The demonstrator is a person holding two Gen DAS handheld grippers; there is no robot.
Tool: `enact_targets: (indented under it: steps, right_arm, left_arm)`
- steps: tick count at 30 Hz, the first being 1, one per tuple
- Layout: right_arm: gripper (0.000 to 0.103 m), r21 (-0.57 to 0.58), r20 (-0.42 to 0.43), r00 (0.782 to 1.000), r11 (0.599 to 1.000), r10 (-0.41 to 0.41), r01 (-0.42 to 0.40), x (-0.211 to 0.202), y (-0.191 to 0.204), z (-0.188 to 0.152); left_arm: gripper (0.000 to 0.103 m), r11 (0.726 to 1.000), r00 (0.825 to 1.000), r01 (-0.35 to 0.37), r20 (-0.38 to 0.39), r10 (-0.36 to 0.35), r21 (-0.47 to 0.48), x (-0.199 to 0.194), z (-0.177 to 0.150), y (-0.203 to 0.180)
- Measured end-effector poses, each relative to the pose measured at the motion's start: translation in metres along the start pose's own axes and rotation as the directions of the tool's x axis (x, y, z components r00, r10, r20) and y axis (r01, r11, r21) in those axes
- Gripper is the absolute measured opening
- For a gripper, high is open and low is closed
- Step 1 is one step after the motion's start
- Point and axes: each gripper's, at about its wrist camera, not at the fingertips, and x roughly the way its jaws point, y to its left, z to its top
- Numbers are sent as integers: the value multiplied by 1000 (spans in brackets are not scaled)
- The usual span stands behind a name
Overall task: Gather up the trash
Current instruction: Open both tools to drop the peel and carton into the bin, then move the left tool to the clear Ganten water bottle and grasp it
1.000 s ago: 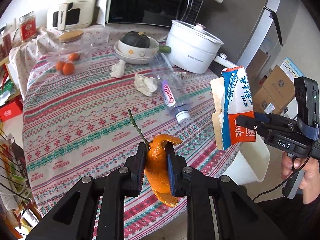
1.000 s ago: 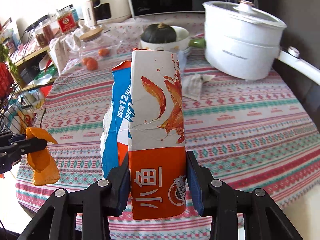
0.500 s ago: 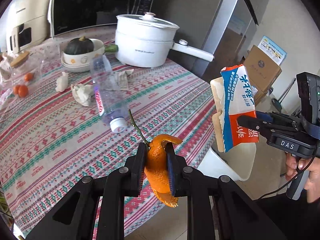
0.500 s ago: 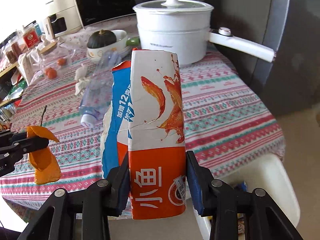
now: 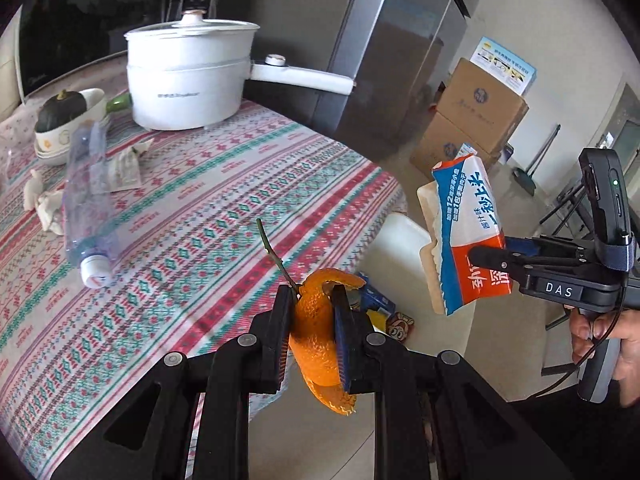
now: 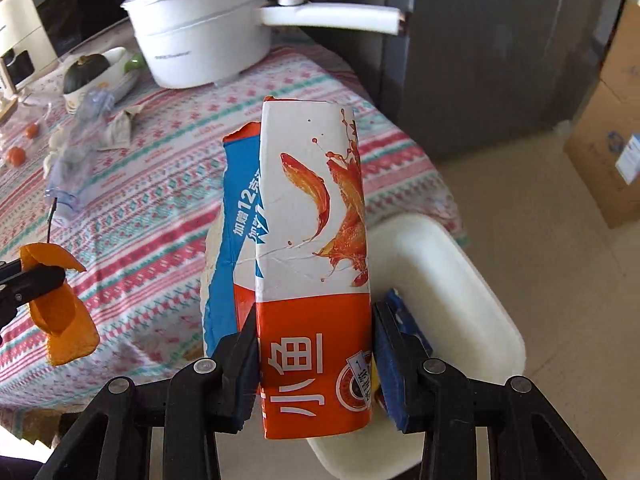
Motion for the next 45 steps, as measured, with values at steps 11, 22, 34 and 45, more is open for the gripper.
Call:
enact_targets:
  steps: [11, 22, 34, 45]
  right_arm:
    - [45, 117, -59, 996, 990, -71, 77, -1, -68, -19]
    - [45, 137, -118, 985, 981, -123, 139, 10, -102, -34]
    - [47, 132, -128, 985, 982, -119, 136, 14, -95, -32]
    - [77, 135, -96, 990, 984, -105, 118, 11, -78, -21]
  left_arm:
    - [21, 985, 997, 83, -23, -80, 150, 79, 6, -82]
    - [83, 986, 999, -36, -1, 37, 165, 117, 5, -90]
    - [103, 991, 995, -102, 26, 100, 82, 87, 8, -61]
    - [103, 989, 989, -145, 25, 144, 42, 56, 5, -33]
